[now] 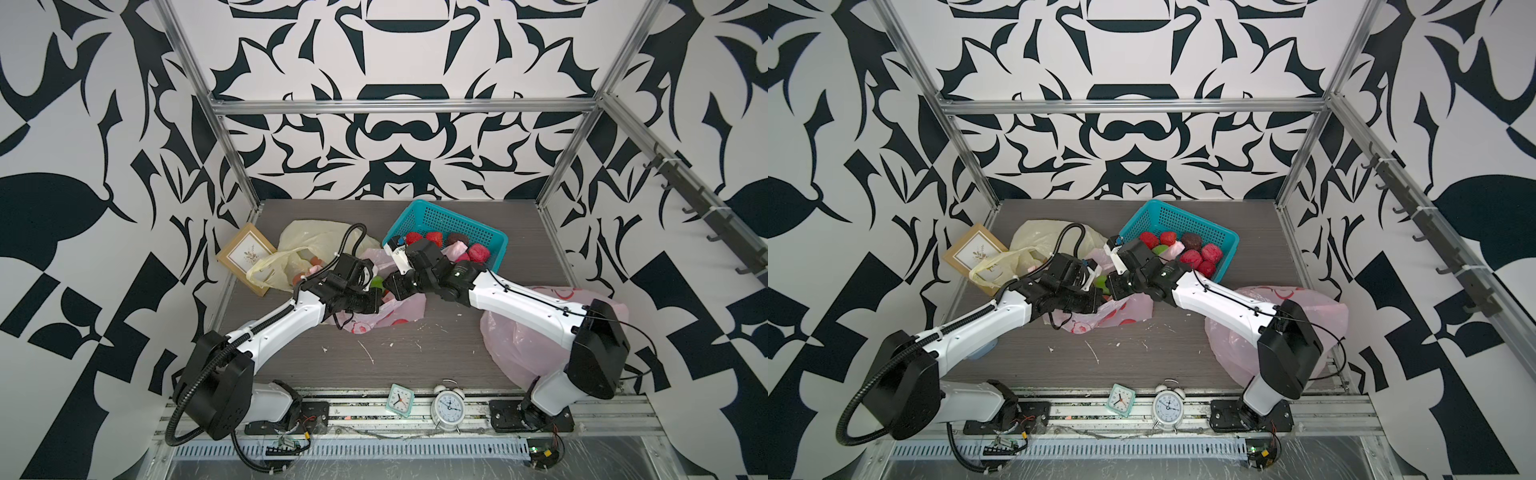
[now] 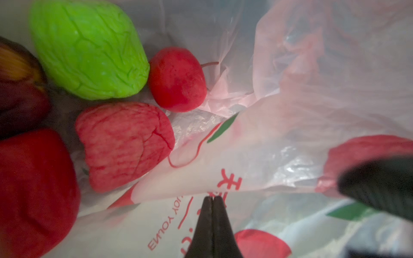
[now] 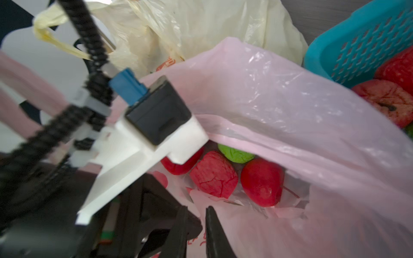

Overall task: Untie the knot of a plastic bag & take out the apple
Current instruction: Untie the plastic bag at the center of the board.

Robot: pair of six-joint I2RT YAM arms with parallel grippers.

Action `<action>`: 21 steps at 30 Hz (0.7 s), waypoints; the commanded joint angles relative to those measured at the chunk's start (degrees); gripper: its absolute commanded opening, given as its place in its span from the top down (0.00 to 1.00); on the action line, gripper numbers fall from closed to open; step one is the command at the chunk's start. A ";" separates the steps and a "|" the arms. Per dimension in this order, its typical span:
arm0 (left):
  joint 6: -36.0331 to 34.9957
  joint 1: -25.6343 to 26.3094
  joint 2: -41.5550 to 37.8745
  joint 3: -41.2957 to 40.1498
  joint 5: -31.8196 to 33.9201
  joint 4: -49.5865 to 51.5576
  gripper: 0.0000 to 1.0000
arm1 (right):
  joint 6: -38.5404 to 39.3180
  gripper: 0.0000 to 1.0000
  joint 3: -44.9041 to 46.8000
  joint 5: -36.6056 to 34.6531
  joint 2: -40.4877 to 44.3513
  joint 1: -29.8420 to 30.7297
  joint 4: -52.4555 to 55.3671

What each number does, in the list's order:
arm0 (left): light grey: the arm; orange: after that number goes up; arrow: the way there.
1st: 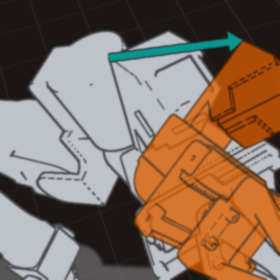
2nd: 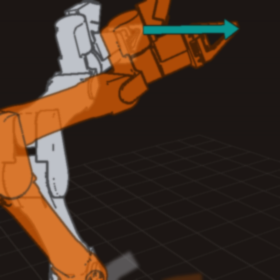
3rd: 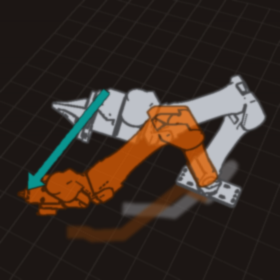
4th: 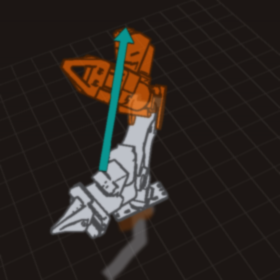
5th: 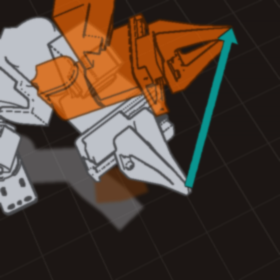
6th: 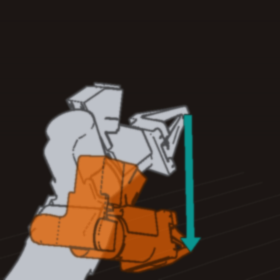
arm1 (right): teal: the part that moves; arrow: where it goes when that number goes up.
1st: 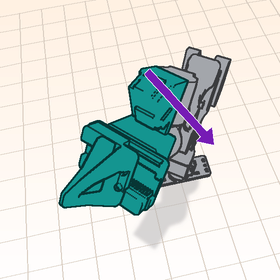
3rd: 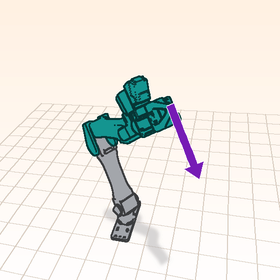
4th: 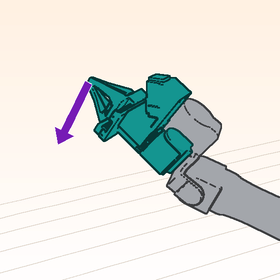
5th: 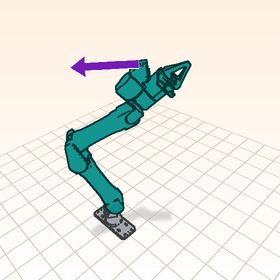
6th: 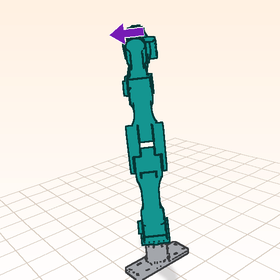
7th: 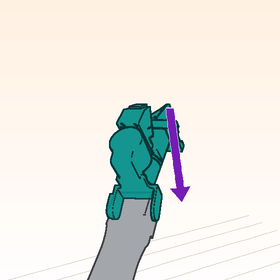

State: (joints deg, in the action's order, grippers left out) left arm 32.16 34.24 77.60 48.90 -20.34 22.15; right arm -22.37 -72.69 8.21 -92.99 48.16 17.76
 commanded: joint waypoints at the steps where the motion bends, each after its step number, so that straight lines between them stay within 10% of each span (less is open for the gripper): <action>1: 1.06 -0.25 -2.28 -1.80 1.57 1.14 1.00 | 0.50 0.83 -0.97 -6.01 -2.16 0.47 1.37; 21: -2.24 -15.00 -10.06 -6.77 6.67 10.92 1.00 | 5.58 0.85 13.65 -25.05 -3.29 3.17 7.31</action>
State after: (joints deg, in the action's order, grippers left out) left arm 30.68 21.47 68.75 44.14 -15.73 29.85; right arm -17.82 -61.71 -9.26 -97.69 51.55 24.45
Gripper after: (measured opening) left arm 0.043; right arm 0.155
